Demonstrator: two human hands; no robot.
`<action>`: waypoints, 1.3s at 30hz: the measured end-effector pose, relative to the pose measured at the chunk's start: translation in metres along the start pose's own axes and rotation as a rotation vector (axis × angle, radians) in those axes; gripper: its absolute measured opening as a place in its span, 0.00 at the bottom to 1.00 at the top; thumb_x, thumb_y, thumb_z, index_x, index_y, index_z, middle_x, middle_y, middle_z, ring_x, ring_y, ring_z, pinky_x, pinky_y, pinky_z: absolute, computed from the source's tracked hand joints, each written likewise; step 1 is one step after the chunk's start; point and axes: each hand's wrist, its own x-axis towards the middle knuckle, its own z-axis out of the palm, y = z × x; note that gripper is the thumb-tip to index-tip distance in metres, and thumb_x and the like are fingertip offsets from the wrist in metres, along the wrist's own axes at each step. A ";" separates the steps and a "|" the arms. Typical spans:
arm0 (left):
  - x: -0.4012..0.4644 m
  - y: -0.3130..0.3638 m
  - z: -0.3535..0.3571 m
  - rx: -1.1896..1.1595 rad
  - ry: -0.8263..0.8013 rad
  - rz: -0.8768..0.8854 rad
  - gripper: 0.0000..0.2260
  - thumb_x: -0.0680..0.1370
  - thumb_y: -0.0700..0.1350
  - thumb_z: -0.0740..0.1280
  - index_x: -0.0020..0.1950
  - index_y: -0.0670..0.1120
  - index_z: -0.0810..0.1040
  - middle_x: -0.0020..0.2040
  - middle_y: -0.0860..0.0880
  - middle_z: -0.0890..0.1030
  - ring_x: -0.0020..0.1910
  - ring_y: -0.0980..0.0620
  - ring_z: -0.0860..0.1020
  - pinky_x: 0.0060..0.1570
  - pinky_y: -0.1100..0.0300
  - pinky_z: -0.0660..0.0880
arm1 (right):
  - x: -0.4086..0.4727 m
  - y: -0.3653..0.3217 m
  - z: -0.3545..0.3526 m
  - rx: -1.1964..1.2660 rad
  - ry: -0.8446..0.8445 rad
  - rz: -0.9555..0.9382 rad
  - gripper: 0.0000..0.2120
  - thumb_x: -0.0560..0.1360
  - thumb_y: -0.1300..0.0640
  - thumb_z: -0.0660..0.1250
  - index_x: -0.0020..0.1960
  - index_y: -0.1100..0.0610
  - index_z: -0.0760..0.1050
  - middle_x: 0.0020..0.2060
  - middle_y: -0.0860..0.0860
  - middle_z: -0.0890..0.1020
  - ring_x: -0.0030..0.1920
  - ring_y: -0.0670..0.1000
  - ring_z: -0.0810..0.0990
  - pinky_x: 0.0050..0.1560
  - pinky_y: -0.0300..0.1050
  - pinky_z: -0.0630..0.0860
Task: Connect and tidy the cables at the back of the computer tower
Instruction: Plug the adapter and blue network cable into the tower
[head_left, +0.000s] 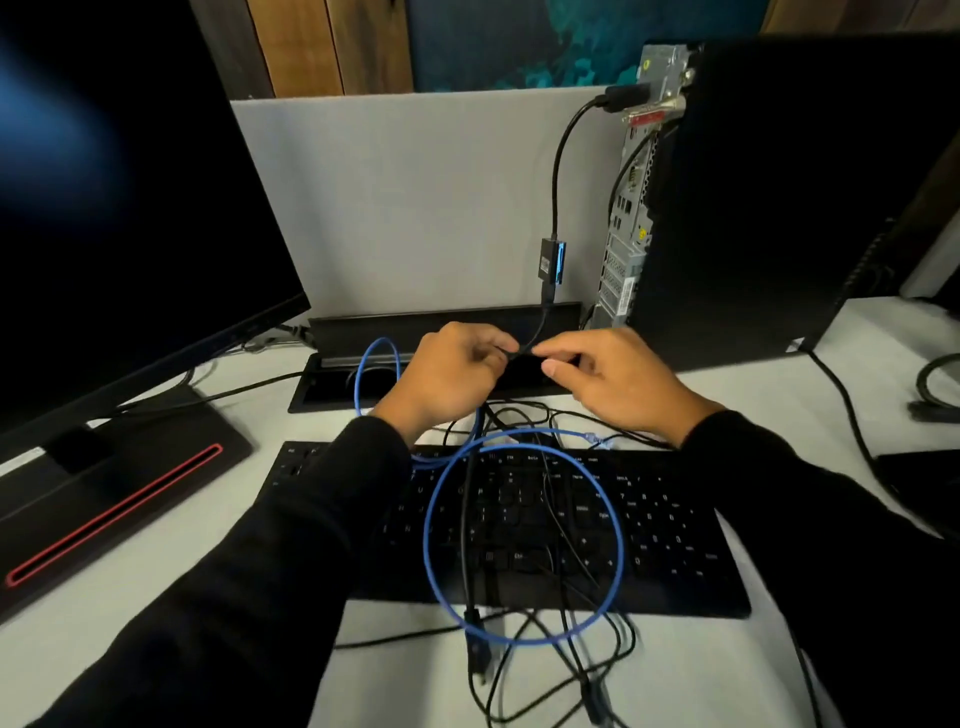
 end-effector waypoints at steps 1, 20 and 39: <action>-0.014 0.003 0.001 -0.039 0.015 0.028 0.10 0.81 0.41 0.67 0.57 0.52 0.85 0.46 0.56 0.85 0.45 0.64 0.81 0.44 0.79 0.69 | -0.011 -0.005 -0.006 0.050 0.004 0.029 0.09 0.81 0.54 0.69 0.59 0.51 0.85 0.45 0.40 0.85 0.38 0.35 0.81 0.41 0.28 0.72; -0.118 -0.003 0.037 -0.073 0.267 -0.162 0.02 0.77 0.43 0.71 0.48 0.46 0.83 0.34 0.57 0.77 0.32 0.63 0.75 0.35 0.74 0.66 | -0.111 -0.025 0.021 -0.142 -0.008 -0.002 0.08 0.80 0.54 0.71 0.57 0.48 0.86 0.36 0.45 0.80 0.40 0.42 0.77 0.48 0.31 0.72; -0.069 0.003 0.015 -0.931 -0.060 -0.388 0.15 0.81 0.31 0.56 0.52 0.38 0.83 0.38 0.43 0.85 0.34 0.51 0.83 0.34 0.61 0.77 | -0.063 -0.016 0.045 -0.160 -0.032 -0.228 0.23 0.83 0.42 0.58 0.77 0.40 0.66 0.53 0.43 0.81 0.54 0.50 0.75 0.59 0.52 0.69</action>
